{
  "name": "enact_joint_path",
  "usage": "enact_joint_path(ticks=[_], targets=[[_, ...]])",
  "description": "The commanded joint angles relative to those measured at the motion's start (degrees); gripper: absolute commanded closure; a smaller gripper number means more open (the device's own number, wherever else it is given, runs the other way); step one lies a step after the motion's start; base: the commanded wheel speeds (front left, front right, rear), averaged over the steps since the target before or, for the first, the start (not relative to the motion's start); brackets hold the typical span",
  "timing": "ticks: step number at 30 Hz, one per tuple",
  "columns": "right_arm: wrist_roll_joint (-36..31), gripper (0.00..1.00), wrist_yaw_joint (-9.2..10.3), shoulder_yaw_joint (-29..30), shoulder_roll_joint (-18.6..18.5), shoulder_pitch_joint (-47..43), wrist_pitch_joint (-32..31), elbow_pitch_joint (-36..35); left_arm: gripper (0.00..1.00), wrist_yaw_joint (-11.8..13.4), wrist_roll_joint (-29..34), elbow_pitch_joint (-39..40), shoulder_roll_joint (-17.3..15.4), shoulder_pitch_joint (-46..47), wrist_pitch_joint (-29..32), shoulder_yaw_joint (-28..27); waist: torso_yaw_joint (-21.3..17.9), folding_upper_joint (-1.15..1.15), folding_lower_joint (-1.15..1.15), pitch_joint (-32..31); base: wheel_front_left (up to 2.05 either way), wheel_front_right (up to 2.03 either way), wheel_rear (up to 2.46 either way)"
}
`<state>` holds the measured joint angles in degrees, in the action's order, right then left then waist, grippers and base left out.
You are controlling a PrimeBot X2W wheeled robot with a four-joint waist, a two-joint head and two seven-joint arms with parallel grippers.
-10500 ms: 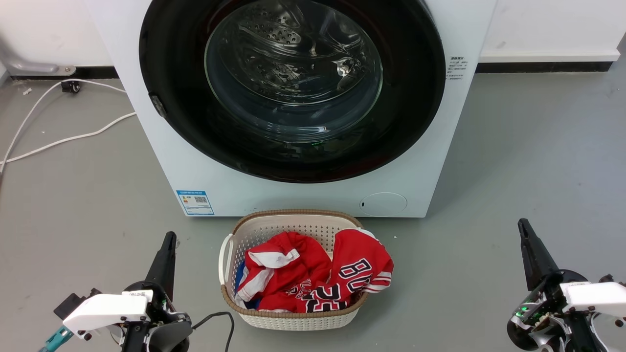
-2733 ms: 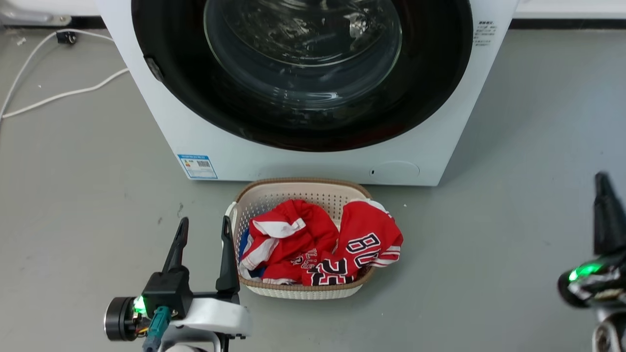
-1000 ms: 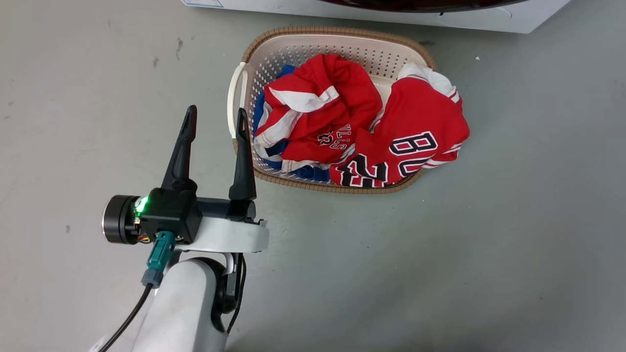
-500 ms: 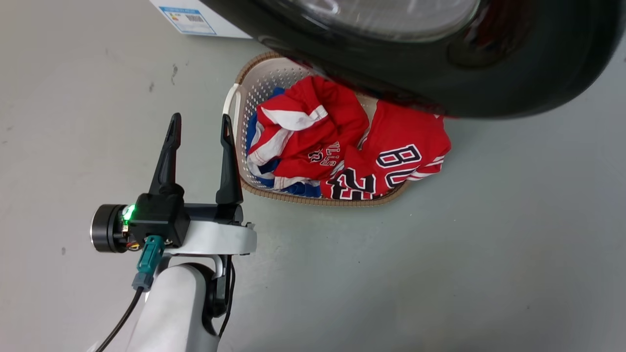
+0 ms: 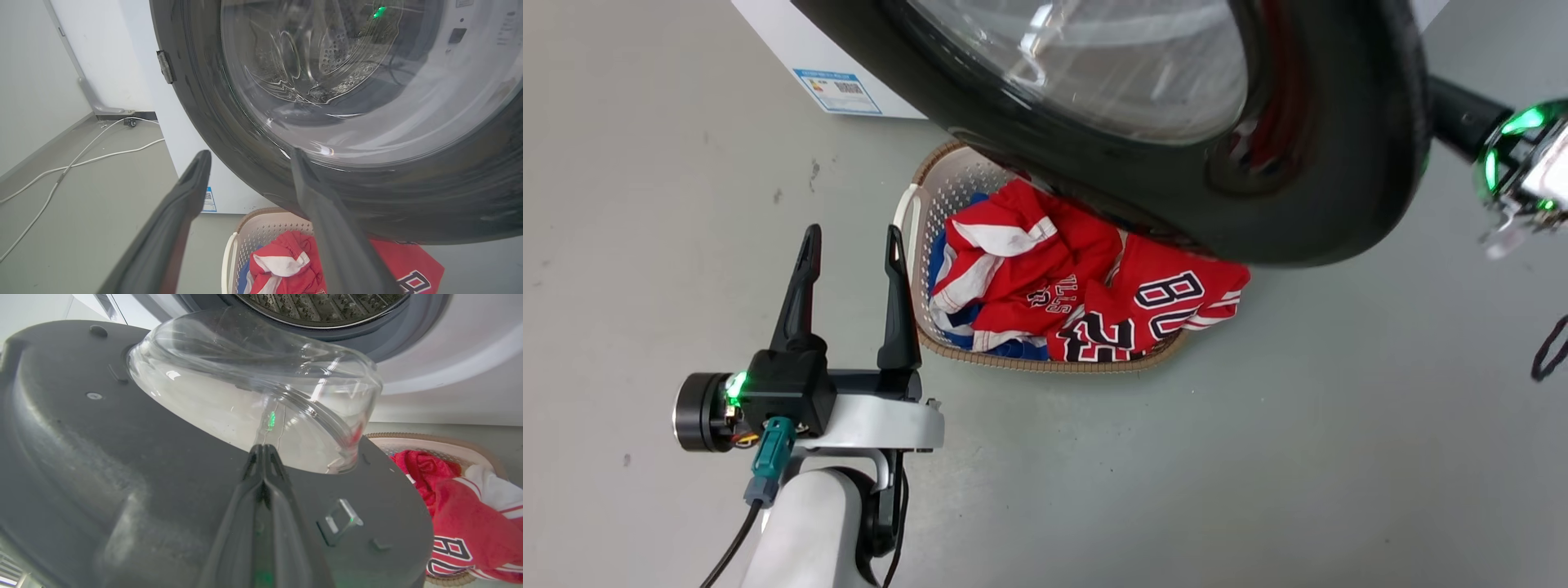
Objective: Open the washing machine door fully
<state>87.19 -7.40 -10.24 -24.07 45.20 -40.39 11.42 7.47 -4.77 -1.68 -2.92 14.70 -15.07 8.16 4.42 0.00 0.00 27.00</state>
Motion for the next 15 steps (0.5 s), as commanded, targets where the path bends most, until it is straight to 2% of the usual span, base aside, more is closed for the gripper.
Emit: enact_joint_path(ticks=[1, 15], targets=[[0.35, 1.00, -0.16, -0.61, 0.77, -1.51, -0.34, -0.57, 0.00, -0.29, 0.26, -0.12, 0.06, -0.53, -0.16, -0.16, -0.02, 0.00, 0.00, -0.64, 0.00, 0.00, 0.00], [2.13, 1.00, -0.16, -4.22, 4.63, -13.60, 0.10, -4.98, 0.00, -0.68, 1.10, -0.88, 0.05, -4.18, -0.16, -0.77, -0.33, 0.00, 0.00, -6.94, 0.00, 0.00, 0.00]])
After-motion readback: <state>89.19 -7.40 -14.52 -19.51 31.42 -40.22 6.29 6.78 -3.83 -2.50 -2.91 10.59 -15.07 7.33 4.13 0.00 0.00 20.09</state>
